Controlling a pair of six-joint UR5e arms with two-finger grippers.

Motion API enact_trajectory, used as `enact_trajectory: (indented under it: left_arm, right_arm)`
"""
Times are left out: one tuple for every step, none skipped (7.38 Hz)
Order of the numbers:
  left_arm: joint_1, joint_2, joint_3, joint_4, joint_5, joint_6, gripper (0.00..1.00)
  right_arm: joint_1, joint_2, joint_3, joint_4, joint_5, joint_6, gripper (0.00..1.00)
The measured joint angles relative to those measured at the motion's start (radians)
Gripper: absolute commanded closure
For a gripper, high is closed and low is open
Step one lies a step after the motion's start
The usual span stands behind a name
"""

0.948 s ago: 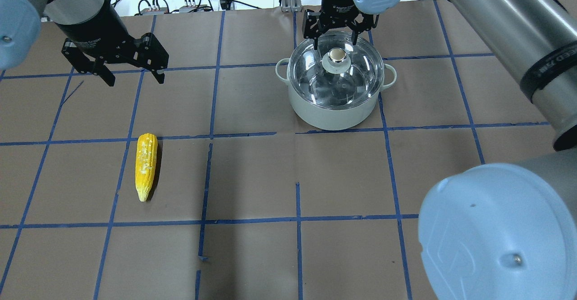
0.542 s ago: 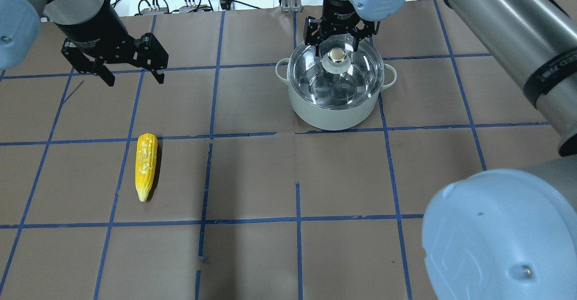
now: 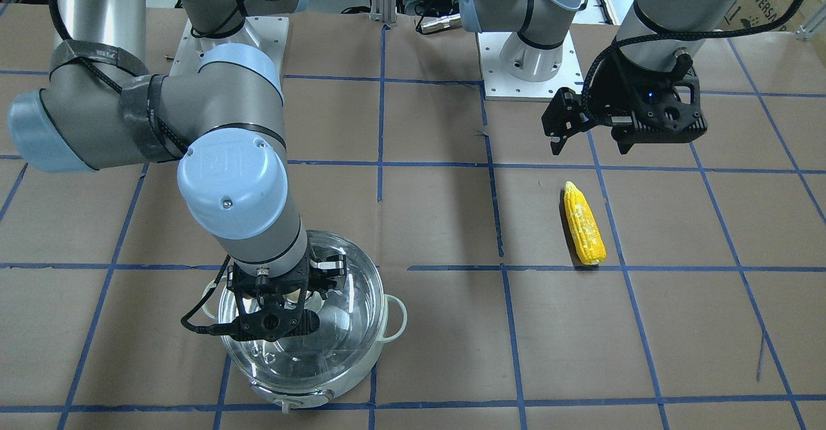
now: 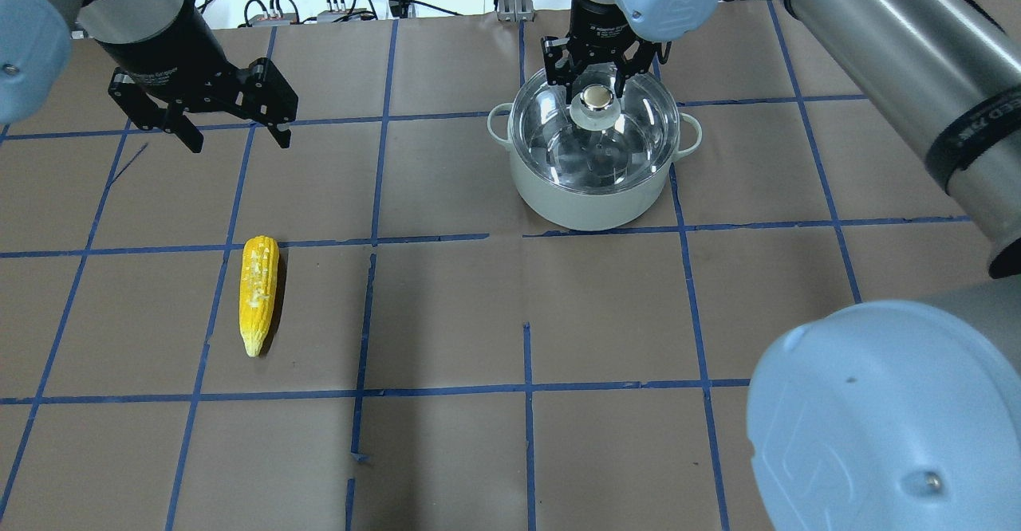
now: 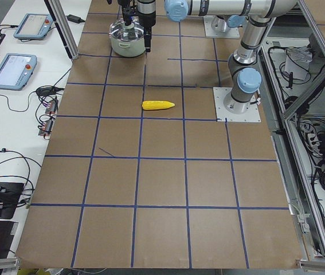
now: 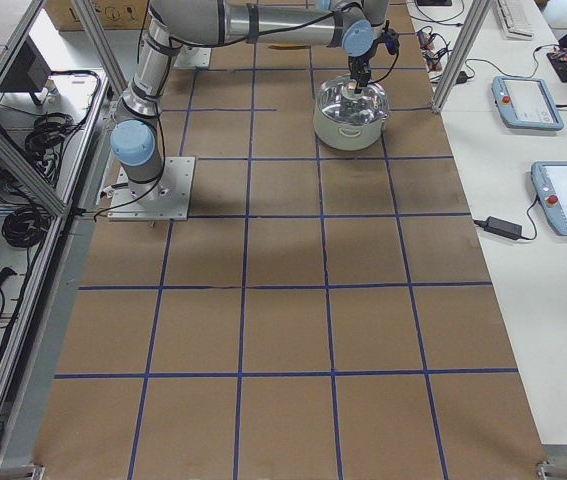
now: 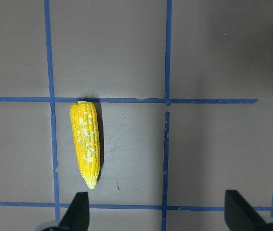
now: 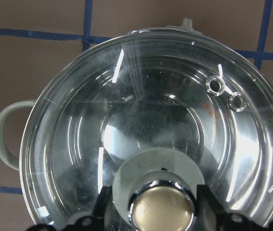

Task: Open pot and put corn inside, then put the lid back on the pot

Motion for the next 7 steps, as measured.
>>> enact_trajectory:
  left_arm:
    - [0.000,0.000,0.000,0.000,0.000,0.000,0.00]
    - [0.000,0.000,0.000,0.000,0.001,0.000,0.00]
    - [0.000,0.000,0.000,0.000,0.001,0.001,0.00]
    - [0.000,0.000,0.000,0.000,0.001,0.001,0.00]
    - [0.000,0.000,0.000,0.000,0.002,0.002,0.00]
    - [0.000,0.000,0.000,0.000,0.002,0.003,0.00]
    - [0.000,0.001,0.000,0.000,0.002,0.004,0.00]
  right_arm:
    - [0.000,0.000,-0.003,0.000,-0.001,0.001,0.52]
    - [0.000,-0.001,-0.008,0.001,-0.004,0.001,0.52]
    - [-0.002,-0.003,-0.014,0.005,-0.007,-0.001,0.52]
    - [-0.005,-0.011,-0.026,0.024,-0.009,-0.003,0.52]
    - [-0.009,-0.027,-0.046,0.061,-0.007,-0.008,0.53]
    - [-0.017,-0.052,-0.064,0.105,-0.005,-0.019,0.53]
    - [-0.029,-0.084,-0.072,0.136,-0.002,-0.040,0.53]
